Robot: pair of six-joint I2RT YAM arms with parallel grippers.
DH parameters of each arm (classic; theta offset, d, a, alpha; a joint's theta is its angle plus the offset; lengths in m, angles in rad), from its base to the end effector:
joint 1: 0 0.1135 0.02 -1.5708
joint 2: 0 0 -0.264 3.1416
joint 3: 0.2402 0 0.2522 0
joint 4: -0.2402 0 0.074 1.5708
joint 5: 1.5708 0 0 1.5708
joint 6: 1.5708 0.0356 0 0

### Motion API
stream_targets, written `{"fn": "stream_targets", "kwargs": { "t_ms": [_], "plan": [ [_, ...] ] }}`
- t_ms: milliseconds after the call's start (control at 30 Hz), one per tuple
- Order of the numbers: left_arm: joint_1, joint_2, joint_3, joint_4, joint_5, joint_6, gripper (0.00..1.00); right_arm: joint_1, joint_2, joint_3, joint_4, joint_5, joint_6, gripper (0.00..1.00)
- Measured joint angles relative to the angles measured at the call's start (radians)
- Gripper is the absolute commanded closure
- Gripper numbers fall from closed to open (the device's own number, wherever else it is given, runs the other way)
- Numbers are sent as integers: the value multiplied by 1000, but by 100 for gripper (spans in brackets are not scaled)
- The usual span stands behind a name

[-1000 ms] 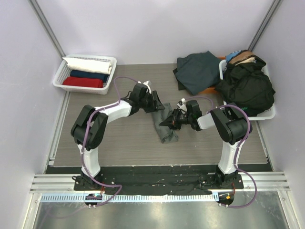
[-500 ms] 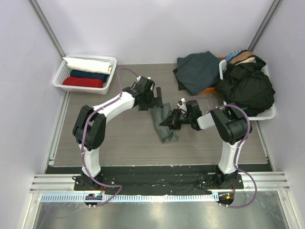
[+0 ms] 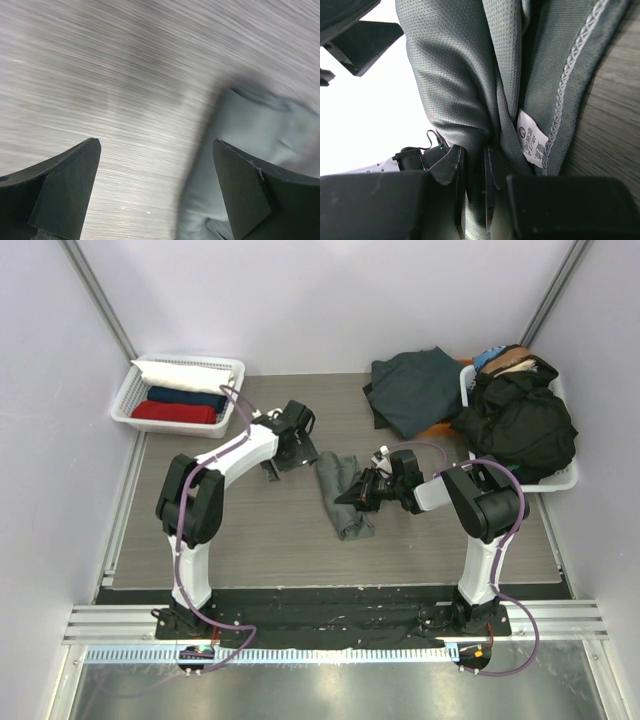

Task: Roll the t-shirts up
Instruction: Roll the T-shirt to the center of the board.

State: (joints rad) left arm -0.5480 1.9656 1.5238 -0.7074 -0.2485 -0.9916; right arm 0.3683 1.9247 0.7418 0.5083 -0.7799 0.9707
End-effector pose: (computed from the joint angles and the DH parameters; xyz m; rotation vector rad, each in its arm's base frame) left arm 0.3571 -0.2077 0.2077 -0.6557 2.5838 -0.1579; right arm 0.3056 0.1448 0.0950 0.2659 2.4954 1.5279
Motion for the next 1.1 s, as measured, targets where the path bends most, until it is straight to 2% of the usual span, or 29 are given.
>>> {"fn": "stream_targets", "kwargs": {
  "t_ms": [100, 200, 433, 733, 900, 1100],
  "plan": [
    [5, 50, 90, -78, -15, -6, 0, 0, 0, 0, 0, 0, 0, 97],
    [-27, 101, 178, -85, 2, -6, 0, 0, 0, 0, 0, 0, -1, 97],
    [-90, 132, 199, -83, 47, -10, 0, 0, 0, 0, 1, 0, -1, 97],
    [-97, 276, 331, -109, 66, 11, 0, 0, 0, 0, 3, -4, -1, 97],
    [-99, 311, 364, -133, 63, 24, 15, 0, 0, -2, 5, -4, -1, 97],
    [-102, 324, 387, -146, 66, 30, 27, 0, 0, -2, 5, -5, -1, 97]
  ]
}}
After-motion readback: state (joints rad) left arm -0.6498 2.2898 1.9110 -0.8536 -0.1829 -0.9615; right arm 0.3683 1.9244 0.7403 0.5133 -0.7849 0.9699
